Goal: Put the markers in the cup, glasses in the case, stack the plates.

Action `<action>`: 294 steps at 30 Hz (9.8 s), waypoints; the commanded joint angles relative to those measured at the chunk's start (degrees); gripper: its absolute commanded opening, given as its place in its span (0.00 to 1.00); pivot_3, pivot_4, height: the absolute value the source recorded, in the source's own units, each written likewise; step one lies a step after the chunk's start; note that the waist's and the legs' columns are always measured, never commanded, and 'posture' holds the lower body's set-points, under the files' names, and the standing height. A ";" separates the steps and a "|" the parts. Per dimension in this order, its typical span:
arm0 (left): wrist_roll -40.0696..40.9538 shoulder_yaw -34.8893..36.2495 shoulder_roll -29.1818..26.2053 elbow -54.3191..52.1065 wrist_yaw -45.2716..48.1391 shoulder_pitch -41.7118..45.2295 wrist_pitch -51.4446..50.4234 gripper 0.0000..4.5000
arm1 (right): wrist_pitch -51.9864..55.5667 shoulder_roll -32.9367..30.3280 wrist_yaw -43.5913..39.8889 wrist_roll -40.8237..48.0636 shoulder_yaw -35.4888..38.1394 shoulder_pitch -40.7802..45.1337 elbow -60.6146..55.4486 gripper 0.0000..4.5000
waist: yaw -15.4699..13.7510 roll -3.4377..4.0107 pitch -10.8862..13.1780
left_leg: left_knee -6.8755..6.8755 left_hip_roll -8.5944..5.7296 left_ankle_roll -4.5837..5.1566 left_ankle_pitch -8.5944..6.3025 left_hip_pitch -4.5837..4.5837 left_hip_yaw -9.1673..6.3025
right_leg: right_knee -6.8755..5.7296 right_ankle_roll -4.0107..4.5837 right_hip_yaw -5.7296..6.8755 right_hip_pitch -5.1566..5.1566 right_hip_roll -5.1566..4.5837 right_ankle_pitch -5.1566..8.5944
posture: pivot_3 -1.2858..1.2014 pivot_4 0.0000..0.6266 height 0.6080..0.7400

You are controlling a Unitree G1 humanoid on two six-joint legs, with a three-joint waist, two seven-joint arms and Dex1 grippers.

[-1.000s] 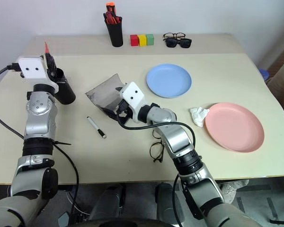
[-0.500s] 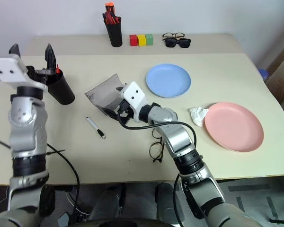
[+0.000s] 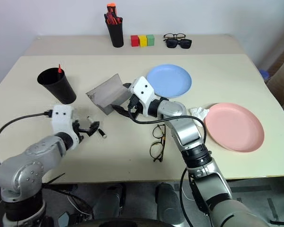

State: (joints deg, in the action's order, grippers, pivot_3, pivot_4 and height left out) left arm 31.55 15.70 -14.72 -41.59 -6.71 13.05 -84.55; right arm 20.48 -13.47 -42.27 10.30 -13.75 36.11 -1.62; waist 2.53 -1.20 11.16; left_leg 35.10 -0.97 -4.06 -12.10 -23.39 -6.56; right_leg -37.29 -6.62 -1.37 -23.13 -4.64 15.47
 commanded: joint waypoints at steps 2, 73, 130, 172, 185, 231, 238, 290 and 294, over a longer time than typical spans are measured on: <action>-2.96 2.48 1.77 2.20 -0.73 4.63 -7.61 0.99 | -0.71 -0.02 -1.26 1.07 -0.03 -0.06 -3.19 1.00 | 0.00 0.01 -0.01 | -0.01 0.00 0.00 0.00 0.00 0.00 | 0.00 0.00 0.00 0.00 0.00 0.00 | 0.52 0.24 1.00; -7.06 -16.96 -16.81 36.34 33.25 22.08 35.36 1.00 | 1.64 -6.41 2.04 0.98 4.11 -5.83 -8.58 1.00 | 0.29 0.06 0.03 | -0.07 0.00 -0.03 0.03 -0.03 0.05 | 0.00 -0.01 -0.03 -0.08 0.00 0.00 | 0.52 0.24 1.00; -9.95 -14.24 -23.70 24.25 61.52 -4.76 66.42 0.78 | 72.02 -1.95 23.70 41.91 38.45 -24.20 -28.58 0.47 | -1.58 0.23 0.04 | 0.01 0.08 0.22 -0.11 -0.09 0.17 | 0.17 0.03 -0.05 -0.01 -0.03 0.04 | 0.52 0.24 1.00; -10.44 -14.05 -22.34 23.27 57.17 -8.01 67.03 0.78 | -25.89 -44.07 -14.44 -12.04 4.05 -30.81 -24.72 0.64 | -1.75 0.24 0.07 | 0.04 0.13 0.24 -0.14 -0.09 0.31 | 0.40 0.01 -0.06 0.06 -0.06 0.10 | 0.52 0.24 1.00; -10.09 -13.95 -22.49 22.60 57.10 -7.85 66.02 0.78 | -32.04 -45.49 -16.88 -11.54 6.75 -29.74 -21.96 0.64 | -1.76 0.24 0.07 | 0.04 0.13 0.24 -0.14 -0.04 0.29 | 0.37 0.10 -0.06 0.11 -0.05 0.14 | 0.52 0.24 1.00; -9.55 -1.82 -24.52 23.60 50.65 -13.67 66.43 0.78 | -0.33 -26.44 -8.67 -7.42 2.19 -5.88 -25.83 0.01 | -0.07 0.25 0.04 | 0.07 0.18 0.24 -0.14 0.22 0.25 | 0.22 0.04 -0.07 0.31 -0.02 0.07 | 0.52 0.24 1.00; -10.47 0.37 -25.18 23.56 50.20 -17.83 68.33 0.78 | 9.69 -9.53 1.35 -16.00 -7.91 8.83 -12.42 0.01 | -0.95 0.16 -0.02 | 0.00 0.16 0.24 -0.14 0.11 0.13 | 0.15 0.14 0.02 0.18 -0.01 0.09 | 0.52 0.24 1.00; -7.55 -1.67 -23.19 24.18 48.91 -10.09 66.12 0.78 | 10.74 -8.21 -0.90 -21.18 -13.34 2.18 -12.52 0.98 | -0.06 0.18 -0.01 | 0.02 0.10 0.23 -0.13 0.00 0.16 | 0.04 0.10 -0.01 -0.03 -0.02 0.07 | 0.52 0.24 1.00; -7.49 -1.79 -23.30 24.46 48.84 -9.65 66.08 0.78 | 10.00 -7.45 -0.79 -21.65 -14.58 2.38 -9.64 0.98 | -0.03 0.18 -0.01 | 0.01 0.10 0.23 -0.13 0.00 0.15 | 0.04 0.10 -0.01 -0.03 -0.01 0.07 | 0.52 0.24 1.00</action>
State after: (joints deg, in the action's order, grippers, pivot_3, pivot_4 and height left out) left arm 23.88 13.10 -37.99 -15.70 42.23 2.91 -19.41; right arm 31.67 -21.58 -43.21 -11.19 -28.24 37.87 -10.98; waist 2.49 -1.02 11.15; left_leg 35.11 -0.86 -3.83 -12.23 -23.38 -6.41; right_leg -37.24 -6.52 -1.38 -23.16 -4.65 15.54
